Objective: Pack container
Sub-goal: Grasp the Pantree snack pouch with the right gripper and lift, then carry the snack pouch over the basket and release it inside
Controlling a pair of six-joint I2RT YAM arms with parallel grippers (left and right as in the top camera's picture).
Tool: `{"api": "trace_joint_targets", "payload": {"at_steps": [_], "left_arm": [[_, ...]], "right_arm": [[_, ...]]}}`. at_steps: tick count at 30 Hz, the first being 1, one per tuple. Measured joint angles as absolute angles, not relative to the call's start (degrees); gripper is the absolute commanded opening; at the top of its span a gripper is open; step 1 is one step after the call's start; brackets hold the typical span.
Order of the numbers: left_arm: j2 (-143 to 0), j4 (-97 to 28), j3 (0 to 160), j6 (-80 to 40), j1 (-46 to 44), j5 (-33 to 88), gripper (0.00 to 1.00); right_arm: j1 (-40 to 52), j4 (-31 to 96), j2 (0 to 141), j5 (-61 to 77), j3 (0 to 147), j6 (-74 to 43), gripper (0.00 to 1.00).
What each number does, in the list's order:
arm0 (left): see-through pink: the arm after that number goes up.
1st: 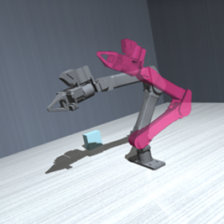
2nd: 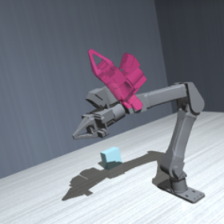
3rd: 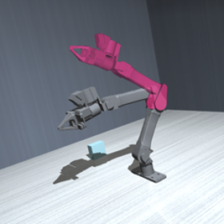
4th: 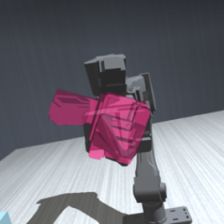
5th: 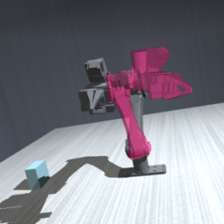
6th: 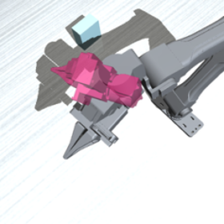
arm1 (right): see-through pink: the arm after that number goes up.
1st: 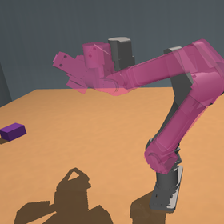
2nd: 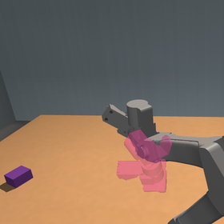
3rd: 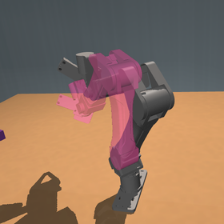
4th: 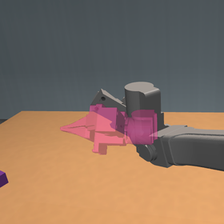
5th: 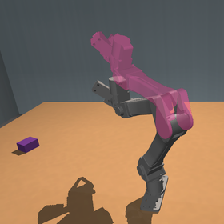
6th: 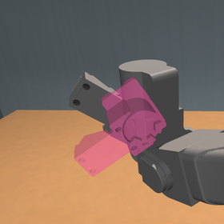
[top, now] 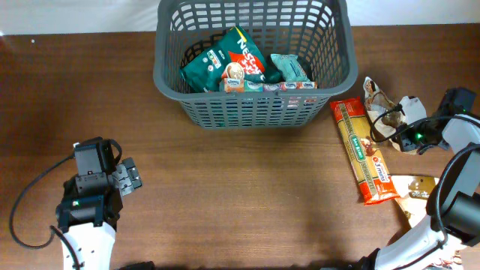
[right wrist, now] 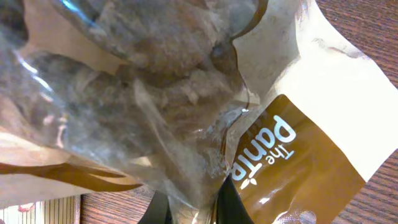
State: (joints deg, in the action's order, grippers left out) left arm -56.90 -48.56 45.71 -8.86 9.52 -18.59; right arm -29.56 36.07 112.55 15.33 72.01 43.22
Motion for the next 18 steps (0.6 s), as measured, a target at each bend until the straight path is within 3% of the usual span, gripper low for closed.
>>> {"api": "trace_joint_targets", "payload": {"at_steps": [18], "left_arm": [[-56.9,-48.2,45.7,-8.9,9.5,-18.6,0.99]], "right_arm": [[-29.6,41.2,113.8,26.5,75.7,40.8,0.04]]}}
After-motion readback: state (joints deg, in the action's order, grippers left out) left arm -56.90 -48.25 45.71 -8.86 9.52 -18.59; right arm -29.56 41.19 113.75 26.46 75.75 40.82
